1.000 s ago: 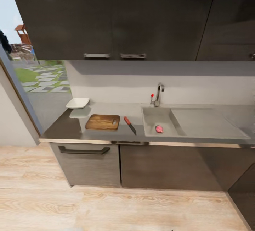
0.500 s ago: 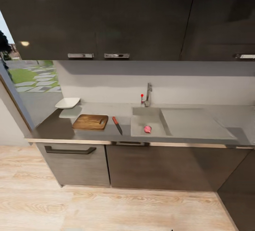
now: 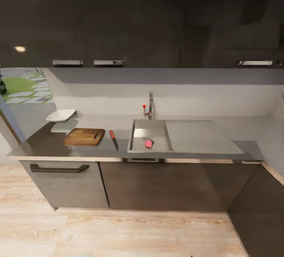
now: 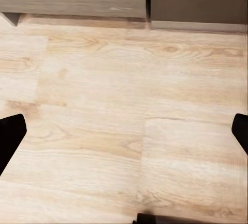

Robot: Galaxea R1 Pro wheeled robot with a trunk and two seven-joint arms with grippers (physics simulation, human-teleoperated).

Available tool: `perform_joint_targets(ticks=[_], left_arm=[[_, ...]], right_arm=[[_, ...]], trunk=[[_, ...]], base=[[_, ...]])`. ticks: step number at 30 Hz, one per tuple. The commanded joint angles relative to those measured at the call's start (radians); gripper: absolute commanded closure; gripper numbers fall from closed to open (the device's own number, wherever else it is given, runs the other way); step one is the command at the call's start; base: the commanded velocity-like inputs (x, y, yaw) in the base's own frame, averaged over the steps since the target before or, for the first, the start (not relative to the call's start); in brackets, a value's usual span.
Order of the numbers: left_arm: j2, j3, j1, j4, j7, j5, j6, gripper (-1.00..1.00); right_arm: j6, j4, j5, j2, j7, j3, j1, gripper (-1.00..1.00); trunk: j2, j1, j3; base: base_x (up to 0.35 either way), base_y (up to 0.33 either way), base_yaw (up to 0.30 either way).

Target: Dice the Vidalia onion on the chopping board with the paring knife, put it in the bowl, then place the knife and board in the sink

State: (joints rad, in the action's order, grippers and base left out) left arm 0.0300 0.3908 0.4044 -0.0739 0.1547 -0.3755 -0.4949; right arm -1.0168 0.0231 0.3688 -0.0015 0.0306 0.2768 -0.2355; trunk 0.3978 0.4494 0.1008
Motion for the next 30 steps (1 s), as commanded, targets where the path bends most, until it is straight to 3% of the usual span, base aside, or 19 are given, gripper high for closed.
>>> perform_joint_targets(ticks=[1,16,30], left_arm=[[0.001,0.005,0.002,-0.005,0.008,-0.011,-0.007,-1.00],[0.002,0.005,0.002,-0.004,0.008,-0.011,-0.007,-1.00],[0.002,0.005,0.002,-0.005,0.008,-0.011,-0.007,-1.00]], right_arm=[[-0.002,0.000,0.005,0.000,0.003,0.009,-0.001,-1.00],[-0.002,0.000,0.005,0.000,0.003,0.009,-0.001,-1.00],[-0.002,0.000,0.005,0.000,0.003,0.009,-0.001,-1.00]], trunk=[[0.002,0.001,0.002],[0.002,0.001,0.002],[0.002,0.001,-0.002]], base=[[0.000,-0.200,-0.006],[0.000,-0.022,-0.004],[0.000,0.000,-0.189]])
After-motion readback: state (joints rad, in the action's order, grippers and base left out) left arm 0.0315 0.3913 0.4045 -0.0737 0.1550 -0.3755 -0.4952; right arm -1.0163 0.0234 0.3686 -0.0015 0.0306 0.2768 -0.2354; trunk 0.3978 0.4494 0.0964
